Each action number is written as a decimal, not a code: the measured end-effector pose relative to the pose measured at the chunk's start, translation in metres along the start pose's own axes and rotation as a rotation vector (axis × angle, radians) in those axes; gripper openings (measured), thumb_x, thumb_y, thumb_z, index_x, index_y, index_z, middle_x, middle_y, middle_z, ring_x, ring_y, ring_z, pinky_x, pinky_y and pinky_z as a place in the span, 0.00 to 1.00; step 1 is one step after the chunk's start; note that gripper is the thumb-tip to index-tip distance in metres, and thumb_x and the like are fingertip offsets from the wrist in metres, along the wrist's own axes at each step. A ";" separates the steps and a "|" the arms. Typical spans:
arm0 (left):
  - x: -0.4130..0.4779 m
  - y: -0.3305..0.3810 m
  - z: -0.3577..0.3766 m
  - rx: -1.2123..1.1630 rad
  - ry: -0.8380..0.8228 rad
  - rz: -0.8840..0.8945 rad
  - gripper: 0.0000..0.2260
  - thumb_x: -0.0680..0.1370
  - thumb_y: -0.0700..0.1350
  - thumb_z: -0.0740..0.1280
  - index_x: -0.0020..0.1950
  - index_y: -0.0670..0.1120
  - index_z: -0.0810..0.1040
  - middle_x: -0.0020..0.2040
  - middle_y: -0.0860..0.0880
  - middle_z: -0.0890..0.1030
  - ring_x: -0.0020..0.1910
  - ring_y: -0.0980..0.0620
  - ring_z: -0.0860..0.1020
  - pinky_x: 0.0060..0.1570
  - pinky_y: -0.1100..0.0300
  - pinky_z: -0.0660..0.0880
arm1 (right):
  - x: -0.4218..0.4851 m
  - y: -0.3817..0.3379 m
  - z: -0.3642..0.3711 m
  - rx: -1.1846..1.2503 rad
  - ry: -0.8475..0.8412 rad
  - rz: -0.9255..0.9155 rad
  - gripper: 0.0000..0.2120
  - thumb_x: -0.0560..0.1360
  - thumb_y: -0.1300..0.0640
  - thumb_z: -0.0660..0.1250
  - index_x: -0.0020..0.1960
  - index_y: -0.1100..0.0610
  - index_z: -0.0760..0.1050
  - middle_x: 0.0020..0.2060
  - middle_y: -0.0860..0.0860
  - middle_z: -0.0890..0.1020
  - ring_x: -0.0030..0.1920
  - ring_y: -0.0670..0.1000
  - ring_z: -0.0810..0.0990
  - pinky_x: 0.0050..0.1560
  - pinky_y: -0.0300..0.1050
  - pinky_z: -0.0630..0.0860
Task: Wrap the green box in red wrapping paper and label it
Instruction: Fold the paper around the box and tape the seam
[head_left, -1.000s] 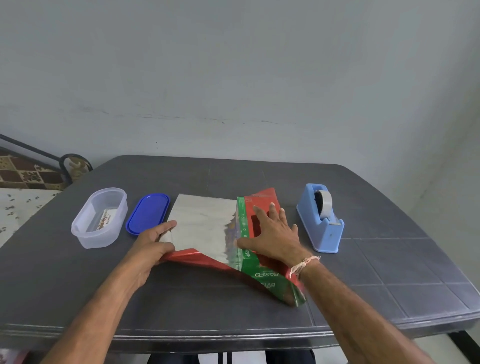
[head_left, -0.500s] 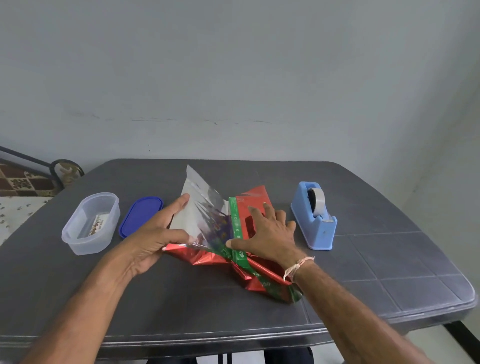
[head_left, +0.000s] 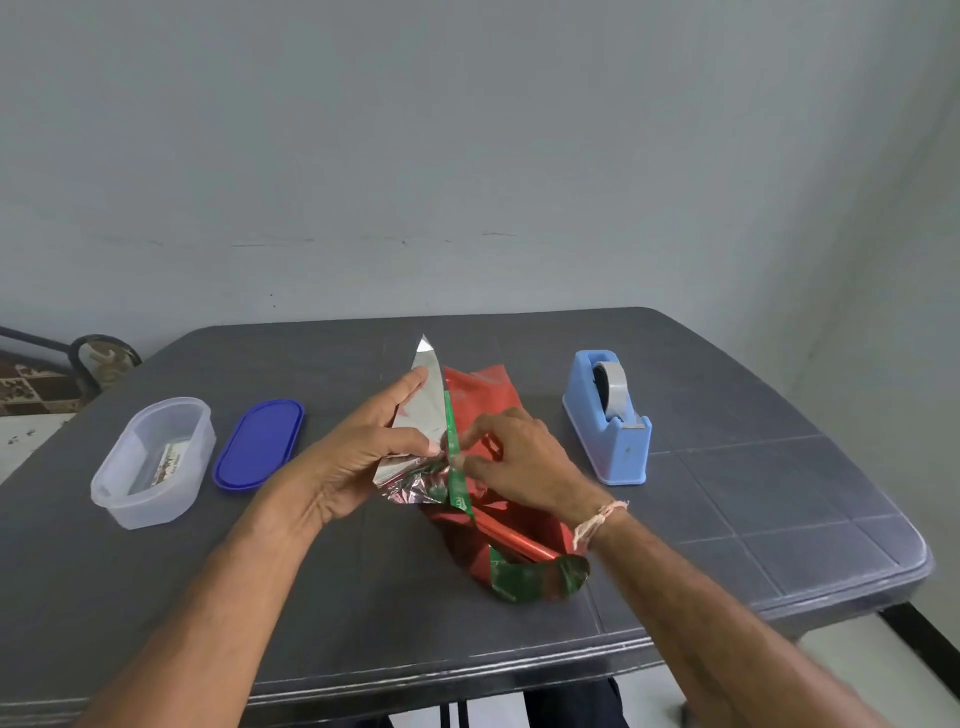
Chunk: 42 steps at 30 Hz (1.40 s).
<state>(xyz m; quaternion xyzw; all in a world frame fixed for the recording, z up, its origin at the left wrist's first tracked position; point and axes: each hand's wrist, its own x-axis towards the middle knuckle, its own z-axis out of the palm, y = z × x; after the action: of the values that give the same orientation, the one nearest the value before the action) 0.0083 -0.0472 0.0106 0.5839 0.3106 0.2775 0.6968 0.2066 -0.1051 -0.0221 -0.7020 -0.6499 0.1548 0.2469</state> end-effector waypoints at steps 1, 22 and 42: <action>0.002 0.000 0.004 0.003 -0.011 0.005 0.48 0.65 0.30 0.74 0.81 0.54 0.63 0.69 0.56 0.75 0.57 0.48 0.84 0.52 0.55 0.82 | -0.001 0.002 -0.003 0.065 0.010 -0.034 0.10 0.78 0.42 0.70 0.53 0.47 0.81 0.55 0.50 0.79 0.57 0.52 0.77 0.60 0.54 0.76; 0.029 -0.013 0.051 -0.102 0.001 -0.111 0.50 0.63 0.54 0.81 0.81 0.55 0.62 0.71 0.49 0.77 0.65 0.50 0.79 0.64 0.47 0.77 | -0.072 0.010 0.001 0.443 0.295 0.020 0.30 0.66 0.29 0.74 0.58 0.47 0.74 0.48 0.43 0.83 0.51 0.40 0.81 0.49 0.39 0.80; 0.037 -0.011 0.072 0.260 -0.034 -0.139 0.48 0.68 0.81 0.48 0.82 0.55 0.60 0.75 0.53 0.73 0.50 0.60 0.84 0.42 0.64 0.75 | -0.012 0.044 -0.018 0.503 0.236 0.356 0.19 0.72 0.45 0.78 0.39 0.61 0.83 0.31 0.55 0.84 0.30 0.47 0.78 0.31 0.41 0.77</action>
<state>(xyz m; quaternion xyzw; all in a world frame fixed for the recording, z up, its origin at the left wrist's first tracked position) 0.0876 -0.0674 0.0045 0.6508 0.3719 0.1762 0.6380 0.2518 -0.1209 -0.0319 -0.7346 -0.4253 0.2687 0.4553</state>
